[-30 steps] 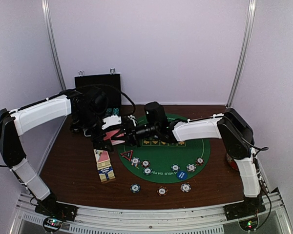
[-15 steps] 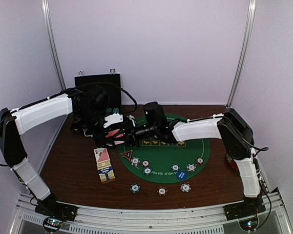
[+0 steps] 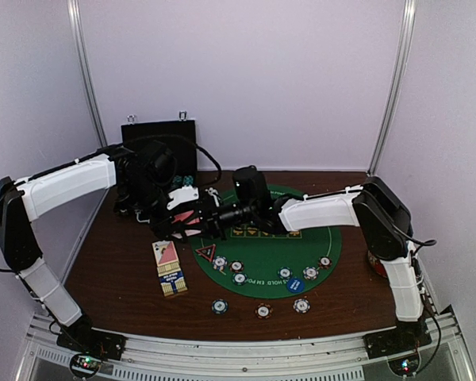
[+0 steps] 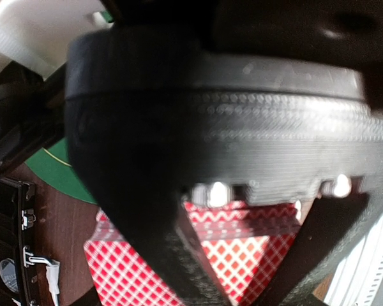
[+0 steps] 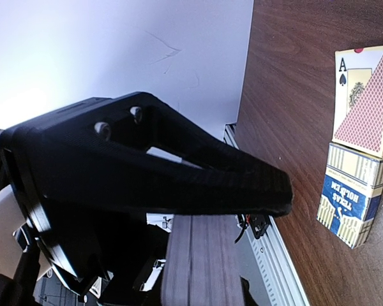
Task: Distribute texas hold em gaming equipment
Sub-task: Pass from the right arm to the left, then pick up the poker card from the face-down deck piles, then distribute the poker card in the dealer area.
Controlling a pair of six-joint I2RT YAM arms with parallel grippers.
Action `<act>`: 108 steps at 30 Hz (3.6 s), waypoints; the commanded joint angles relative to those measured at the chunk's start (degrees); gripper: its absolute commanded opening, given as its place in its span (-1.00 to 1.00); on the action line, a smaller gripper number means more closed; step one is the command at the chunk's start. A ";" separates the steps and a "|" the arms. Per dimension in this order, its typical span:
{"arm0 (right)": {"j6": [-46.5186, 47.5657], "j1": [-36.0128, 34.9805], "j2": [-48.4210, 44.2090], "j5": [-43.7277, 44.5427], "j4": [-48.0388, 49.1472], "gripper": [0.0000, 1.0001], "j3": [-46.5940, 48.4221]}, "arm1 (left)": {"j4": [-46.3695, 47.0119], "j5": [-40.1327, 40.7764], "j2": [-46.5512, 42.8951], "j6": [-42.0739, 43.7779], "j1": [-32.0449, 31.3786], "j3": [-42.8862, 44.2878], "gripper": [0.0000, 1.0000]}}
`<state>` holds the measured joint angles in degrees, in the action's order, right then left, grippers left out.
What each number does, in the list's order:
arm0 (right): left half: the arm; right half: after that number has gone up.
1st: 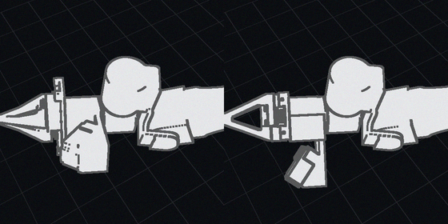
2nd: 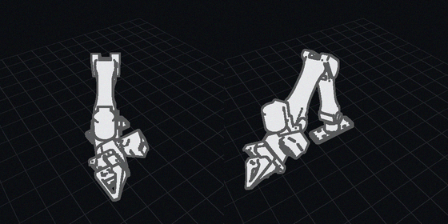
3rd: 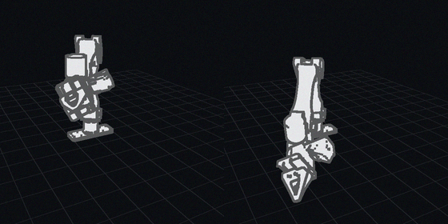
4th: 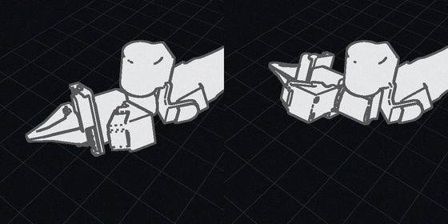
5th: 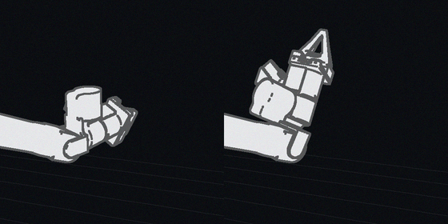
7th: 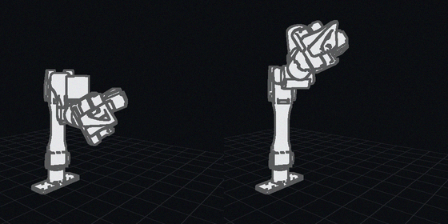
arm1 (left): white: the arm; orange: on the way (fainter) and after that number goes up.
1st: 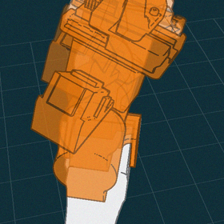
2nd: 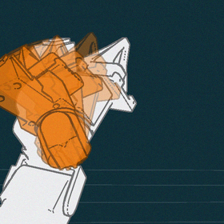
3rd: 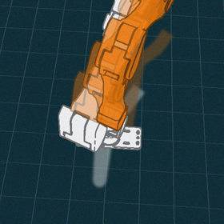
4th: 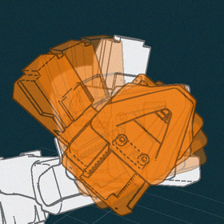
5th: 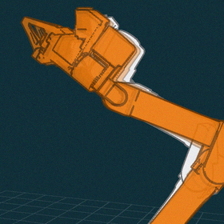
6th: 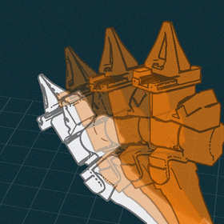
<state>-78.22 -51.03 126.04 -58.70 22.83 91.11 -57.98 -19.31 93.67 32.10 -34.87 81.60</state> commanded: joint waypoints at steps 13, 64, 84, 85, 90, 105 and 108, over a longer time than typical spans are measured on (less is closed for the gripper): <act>7.24 0.22 -0.91 2.45 -10.85 0.08 5.41 | -1.12 -0.30 -2.00 1.88 -0.20 -0.49 -0.24; 7.00 2.79 -8.79 3.44 -11.40 -1.00 -3.65 | -0.47 5.85 -3.52 1.06 -0.09 -3.57 -0.41; 11.12 10.41 -4.35 2.24 -13.73 -1.00 -4.04 | -3.53 6.73 -6.43 1.47 3.41 -5.97 -0.44; 11.66 10.48 -2.96 2.47 -14.79 -1.00 -2.77 | -3.67 6.36 -6.57 1.40 3.41 -5.78 -0.44; 15.22 10.42 4.73 3.79 -20.48 -1.00 5.97 | -4.75 4.39 -6.53 1.16 3.41 -4.09 -0.44; 37.11 10.41 7.54 18.08 -49.01 0.10 16.88 | -5.22 2.66 -6.79 1.15 3.45 -3.91 -0.46; 38.44 10.33 4.26 20.11 -50.24 0.28 16.14 | -5.22 2.49 -6.46 0.85 3.41 -3.55 -0.47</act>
<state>-44.51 -40.62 136.51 -43.55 -22.76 107.42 -63.11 -15.16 88.55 33.12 -31.86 76.20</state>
